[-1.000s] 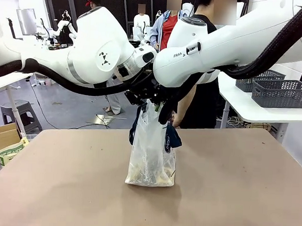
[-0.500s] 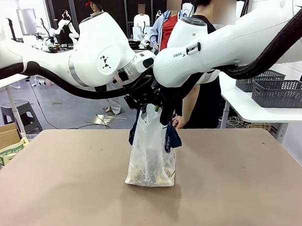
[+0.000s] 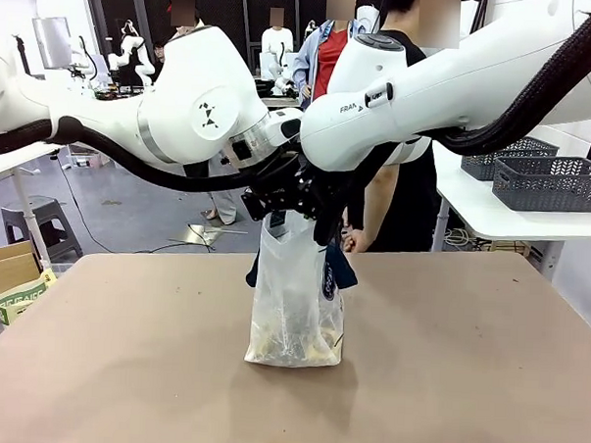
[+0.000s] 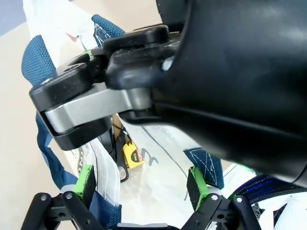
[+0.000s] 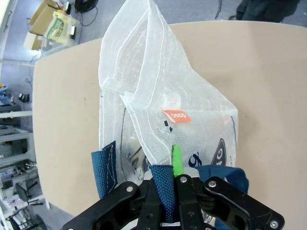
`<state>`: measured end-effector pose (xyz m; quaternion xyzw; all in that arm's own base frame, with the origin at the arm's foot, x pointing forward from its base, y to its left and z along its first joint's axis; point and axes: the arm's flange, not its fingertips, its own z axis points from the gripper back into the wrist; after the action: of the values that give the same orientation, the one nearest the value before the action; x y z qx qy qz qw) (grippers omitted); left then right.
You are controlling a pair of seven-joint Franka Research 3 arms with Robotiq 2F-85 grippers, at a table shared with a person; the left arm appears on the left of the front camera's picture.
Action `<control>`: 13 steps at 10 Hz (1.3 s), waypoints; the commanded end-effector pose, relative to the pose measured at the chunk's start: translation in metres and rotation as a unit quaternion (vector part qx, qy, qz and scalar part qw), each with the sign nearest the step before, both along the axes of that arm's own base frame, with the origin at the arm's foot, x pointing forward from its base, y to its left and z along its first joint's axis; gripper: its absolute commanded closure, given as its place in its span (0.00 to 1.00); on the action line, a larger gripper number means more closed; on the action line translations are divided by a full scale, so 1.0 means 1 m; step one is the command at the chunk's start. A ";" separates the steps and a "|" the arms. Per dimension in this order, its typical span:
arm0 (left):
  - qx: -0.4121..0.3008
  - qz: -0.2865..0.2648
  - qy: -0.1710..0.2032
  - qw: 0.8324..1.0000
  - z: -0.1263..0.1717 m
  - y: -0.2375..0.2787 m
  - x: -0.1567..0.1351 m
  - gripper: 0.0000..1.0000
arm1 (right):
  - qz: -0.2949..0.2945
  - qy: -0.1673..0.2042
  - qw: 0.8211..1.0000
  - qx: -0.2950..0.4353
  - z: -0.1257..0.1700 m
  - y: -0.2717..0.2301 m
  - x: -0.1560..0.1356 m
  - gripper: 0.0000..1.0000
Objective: Transfer purchased items from the store into the shopping bag.
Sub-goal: Move the Reusable shopping bag to the right side of the table.
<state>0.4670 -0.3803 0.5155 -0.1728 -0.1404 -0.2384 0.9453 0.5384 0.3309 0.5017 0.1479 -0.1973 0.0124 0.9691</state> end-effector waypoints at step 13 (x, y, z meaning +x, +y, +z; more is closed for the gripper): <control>-0.065 -0.033 -0.084 0.994 0.023 0.016 -0.019 0.00 | 0.000 0.008 1.000 0.008 -0.003 0.006 0.005 1.00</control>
<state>0.4519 -0.3736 0.5467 -0.2045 -0.2287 -0.2630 0.9147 0.5383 0.3340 0.4990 0.1480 -0.1948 0.0143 0.9695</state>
